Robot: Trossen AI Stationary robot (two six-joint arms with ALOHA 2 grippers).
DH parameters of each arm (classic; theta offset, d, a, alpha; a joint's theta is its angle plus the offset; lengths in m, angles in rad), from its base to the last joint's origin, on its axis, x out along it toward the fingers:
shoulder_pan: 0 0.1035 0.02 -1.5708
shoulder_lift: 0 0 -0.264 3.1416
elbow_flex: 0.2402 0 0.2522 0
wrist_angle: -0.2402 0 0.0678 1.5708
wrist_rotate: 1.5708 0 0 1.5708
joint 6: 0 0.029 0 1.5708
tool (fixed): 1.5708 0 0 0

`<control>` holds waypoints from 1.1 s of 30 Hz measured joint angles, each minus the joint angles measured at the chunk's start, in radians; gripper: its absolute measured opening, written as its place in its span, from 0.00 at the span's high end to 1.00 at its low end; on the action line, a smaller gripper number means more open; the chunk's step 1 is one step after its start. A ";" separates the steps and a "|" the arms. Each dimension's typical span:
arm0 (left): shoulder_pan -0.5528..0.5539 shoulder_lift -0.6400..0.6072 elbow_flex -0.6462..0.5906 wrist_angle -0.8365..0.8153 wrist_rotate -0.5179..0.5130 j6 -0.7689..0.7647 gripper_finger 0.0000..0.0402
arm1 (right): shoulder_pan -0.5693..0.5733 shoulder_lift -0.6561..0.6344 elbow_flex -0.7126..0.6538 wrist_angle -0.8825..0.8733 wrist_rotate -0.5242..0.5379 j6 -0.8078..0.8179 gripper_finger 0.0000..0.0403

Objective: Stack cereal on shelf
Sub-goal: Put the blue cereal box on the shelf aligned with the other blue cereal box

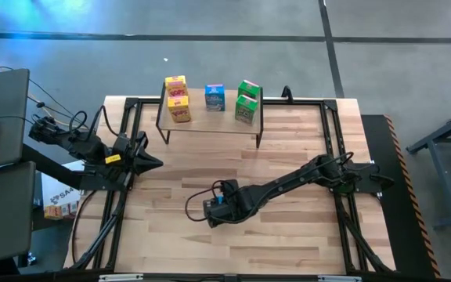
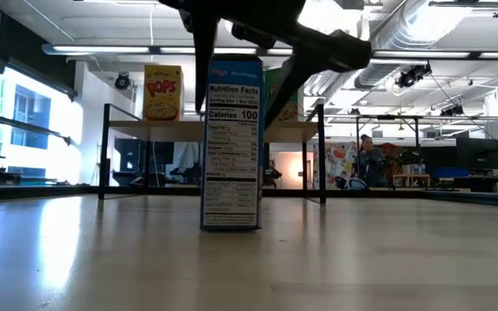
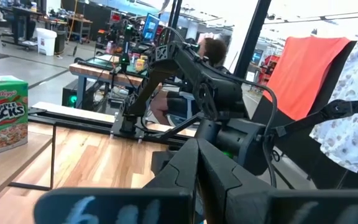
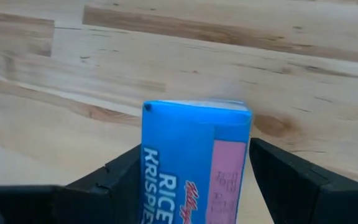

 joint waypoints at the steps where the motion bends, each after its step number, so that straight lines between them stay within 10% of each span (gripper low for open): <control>1: 0.000 0.000 0.000 0.000 -0.002 0.000 1.00 | 0.000 0.002 0.000 -0.005 0.000 0.000 0.36; 18: 0.000 -0.022 0.000 0.029 -0.019 0.018 1.00 | -0.009 -0.051 0.001 -0.036 -0.024 -0.183 0.70; 33: 0.000 -0.002 0.001 0.252 -0.196 0.080 1.00 | -0.252 -0.152 0.318 -0.005 0.049 -1.122 0.71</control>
